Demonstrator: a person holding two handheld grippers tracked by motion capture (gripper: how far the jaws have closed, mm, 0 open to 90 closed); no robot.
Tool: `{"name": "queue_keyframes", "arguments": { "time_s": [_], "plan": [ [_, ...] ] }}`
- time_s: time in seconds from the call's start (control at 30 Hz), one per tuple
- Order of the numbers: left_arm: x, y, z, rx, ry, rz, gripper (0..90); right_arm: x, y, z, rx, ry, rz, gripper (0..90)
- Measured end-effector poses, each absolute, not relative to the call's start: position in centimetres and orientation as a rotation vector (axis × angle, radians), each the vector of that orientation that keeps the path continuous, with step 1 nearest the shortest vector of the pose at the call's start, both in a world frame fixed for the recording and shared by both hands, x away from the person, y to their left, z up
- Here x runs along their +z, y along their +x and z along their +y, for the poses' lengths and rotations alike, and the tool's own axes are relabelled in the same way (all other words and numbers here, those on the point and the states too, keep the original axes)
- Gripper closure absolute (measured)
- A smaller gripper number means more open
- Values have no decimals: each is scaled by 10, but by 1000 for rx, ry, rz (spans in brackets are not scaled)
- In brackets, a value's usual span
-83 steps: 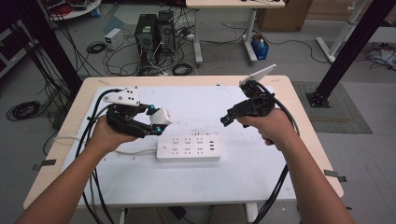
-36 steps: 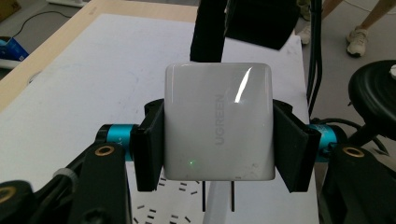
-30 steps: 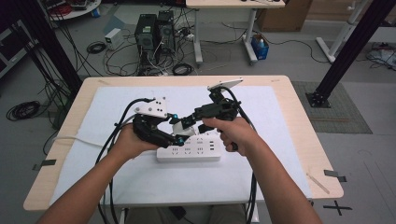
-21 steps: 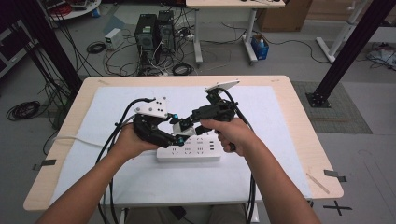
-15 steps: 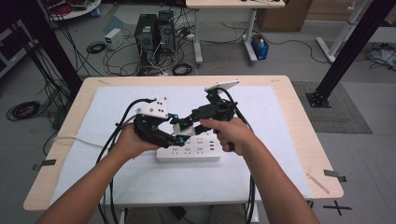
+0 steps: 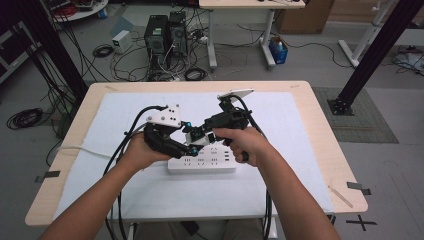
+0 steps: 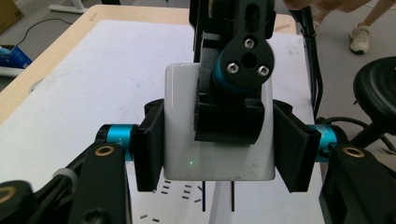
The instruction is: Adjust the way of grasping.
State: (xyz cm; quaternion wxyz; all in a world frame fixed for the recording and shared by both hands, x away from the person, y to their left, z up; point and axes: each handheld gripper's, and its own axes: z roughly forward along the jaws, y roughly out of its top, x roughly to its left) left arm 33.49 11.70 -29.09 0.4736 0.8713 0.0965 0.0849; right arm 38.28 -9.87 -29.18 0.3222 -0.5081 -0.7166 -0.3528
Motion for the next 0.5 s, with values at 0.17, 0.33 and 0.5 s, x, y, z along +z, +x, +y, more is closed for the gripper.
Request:
{"name": "queue_keyframes", "arguments": {
  "time_s": [0.17,0.33,0.5],
  "plan": [
    [-291,335,117,219,2130,236,426,-293,384,-99,-922,-1341,-1869,481],
    [-293,335,115,240,2150,236,426,-294,384,-100,-935,-1351,-1862,543],
    [-292,336,114,244,2146,237,426,-292,382,-99,-925,-1344,-1865,593]
  ]
}}
